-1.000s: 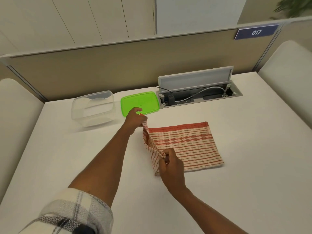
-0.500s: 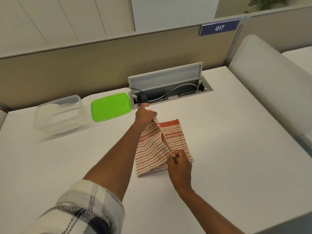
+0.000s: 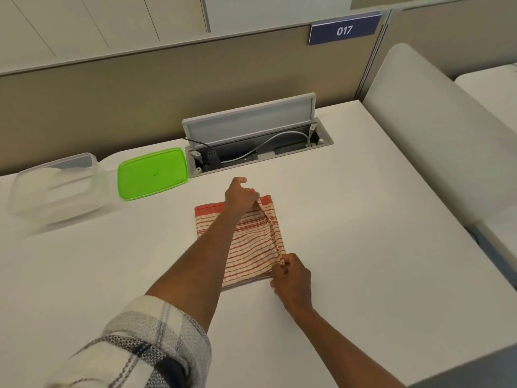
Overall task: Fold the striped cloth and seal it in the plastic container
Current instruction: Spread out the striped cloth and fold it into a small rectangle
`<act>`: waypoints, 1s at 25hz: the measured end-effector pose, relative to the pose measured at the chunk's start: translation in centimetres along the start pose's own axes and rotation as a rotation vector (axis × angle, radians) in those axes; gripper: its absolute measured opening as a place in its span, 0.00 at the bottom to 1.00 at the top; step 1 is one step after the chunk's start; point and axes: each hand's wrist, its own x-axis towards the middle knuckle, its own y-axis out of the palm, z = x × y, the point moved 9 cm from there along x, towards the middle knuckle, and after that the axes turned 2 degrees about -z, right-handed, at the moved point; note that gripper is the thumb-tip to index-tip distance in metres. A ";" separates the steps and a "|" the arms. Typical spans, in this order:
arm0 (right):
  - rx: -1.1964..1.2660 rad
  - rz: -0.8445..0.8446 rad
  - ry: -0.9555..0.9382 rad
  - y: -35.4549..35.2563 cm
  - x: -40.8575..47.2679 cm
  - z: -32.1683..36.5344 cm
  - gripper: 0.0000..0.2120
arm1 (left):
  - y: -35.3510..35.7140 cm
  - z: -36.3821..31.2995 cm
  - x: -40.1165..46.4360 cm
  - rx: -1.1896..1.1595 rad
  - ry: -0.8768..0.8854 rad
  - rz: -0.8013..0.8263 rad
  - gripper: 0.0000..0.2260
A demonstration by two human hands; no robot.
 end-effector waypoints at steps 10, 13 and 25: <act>-0.196 -0.038 -0.012 -1.0 0.1 -0.6 0.09 | 1.8 1.5 -1.5 -0.087 0.003 0.186 0.23; -0.237 -0.100 0.000 -2.0 -0.5 -0.7 0.14 | 0.6 1.5 -2.9 -0.075 0.080 0.166 0.21; -0.881 0.070 -0.875 1.8 -1.4 3.9 0.24 | -4.0 12.4 -12.7 0.675 0.520 0.222 0.19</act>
